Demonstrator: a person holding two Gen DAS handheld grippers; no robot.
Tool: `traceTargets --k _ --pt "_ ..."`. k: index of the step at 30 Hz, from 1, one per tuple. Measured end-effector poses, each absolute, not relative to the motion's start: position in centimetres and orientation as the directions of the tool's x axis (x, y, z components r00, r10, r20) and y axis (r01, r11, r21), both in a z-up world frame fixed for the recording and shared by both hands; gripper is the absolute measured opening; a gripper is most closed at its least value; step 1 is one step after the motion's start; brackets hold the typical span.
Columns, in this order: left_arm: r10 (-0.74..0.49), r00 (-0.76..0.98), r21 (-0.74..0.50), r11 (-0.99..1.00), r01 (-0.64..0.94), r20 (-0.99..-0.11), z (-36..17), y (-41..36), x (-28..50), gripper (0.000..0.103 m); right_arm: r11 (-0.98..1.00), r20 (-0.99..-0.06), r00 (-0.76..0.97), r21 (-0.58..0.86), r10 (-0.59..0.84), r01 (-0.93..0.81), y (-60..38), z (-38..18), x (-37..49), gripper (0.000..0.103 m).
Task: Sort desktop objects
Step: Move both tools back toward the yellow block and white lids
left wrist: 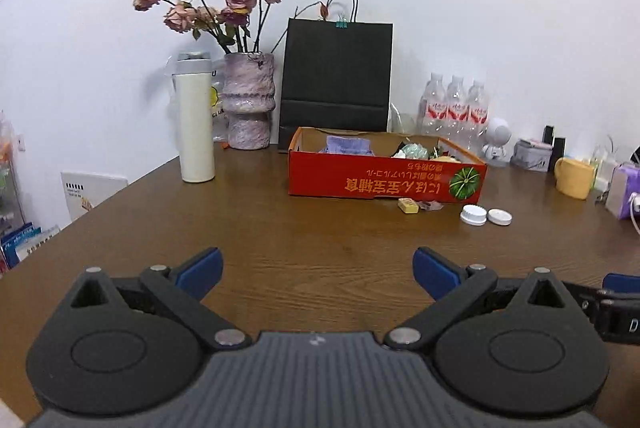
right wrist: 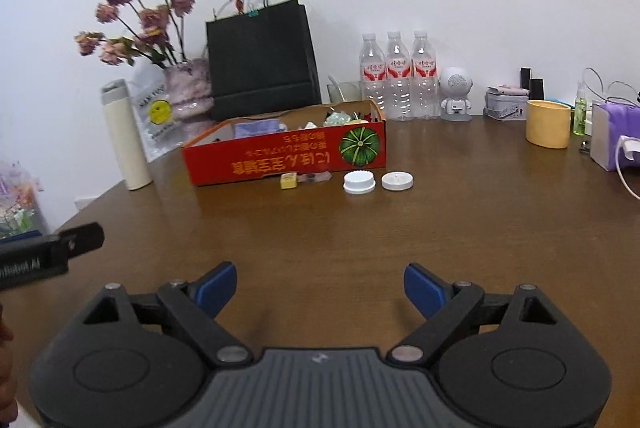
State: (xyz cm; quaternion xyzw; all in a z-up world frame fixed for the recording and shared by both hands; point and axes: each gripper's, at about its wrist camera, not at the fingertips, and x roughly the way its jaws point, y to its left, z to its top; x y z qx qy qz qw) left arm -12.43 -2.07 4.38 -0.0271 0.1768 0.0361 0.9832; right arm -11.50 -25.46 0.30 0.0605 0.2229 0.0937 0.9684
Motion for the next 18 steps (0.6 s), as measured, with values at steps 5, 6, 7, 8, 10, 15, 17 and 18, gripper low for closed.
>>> traceTargets --k 5,6,7,8,10,15,17,18 --pt "0.032 0.923 -0.044 0.998 -0.053 -0.384 3.8 -2.3 -11.6 0.103 0.963 -0.399 0.878 0.157 0.264 -0.218 -25.4 0.9 -13.4 0.090" --pt "0.026 0.917 -0.050 0.998 -0.050 -0.398 3.6 -2.3 -11.2 0.103 0.959 -0.402 0.872 0.154 0.280 -0.237 -25.3 0.8 -13.5 0.088" --pt "0.017 0.911 -0.059 0.997 -0.046 -0.411 3.4 -2.3 -10.5 0.103 0.955 -0.409 0.864 0.154 0.296 -0.254 -25.2 0.7 -13.2 0.087" --pt "0.003 0.904 -0.066 0.997 -0.034 -0.427 3.4 -2.3 -9.7 0.103 0.950 -0.415 0.855 0.155 0.311 -0.271 -25.2 0.6 -12.9 0.085" --pt "-0.002 0.898 -0.075 0.997 -0.034 -0.440 3.5 -2.3 -8.1 0.103 0.946 -0.439 0.837 0.163 0.325 -0.282 -25.1 0.7 -11.2 0.080" --pt "-0.003 0.876 -0.078 0.996 -0.039 -0.483 3.1 -2.2 -3.1 0.103 0.950 -0.452 0.835 0.152 0.314 -0.274 -25.5 1.0 -5.0 0.039" --pt "-0.020 0.865 -0.093 0.995 -0.031 -0.502 3.0 -2.0 -0.5 0.103 0.957 -0.460 0.839 0.137 0.292 -0.258 -25.3 1.0 -1.6 0.042" --pt "-0.032 0.859 -0.092 0.996 -0.018 -0.511 3.0 -2.1 0.7 0.103 0.957 -0.478 0.829 0.136 0.289 -0.255 -25.1 1.0 0.5 0.042"
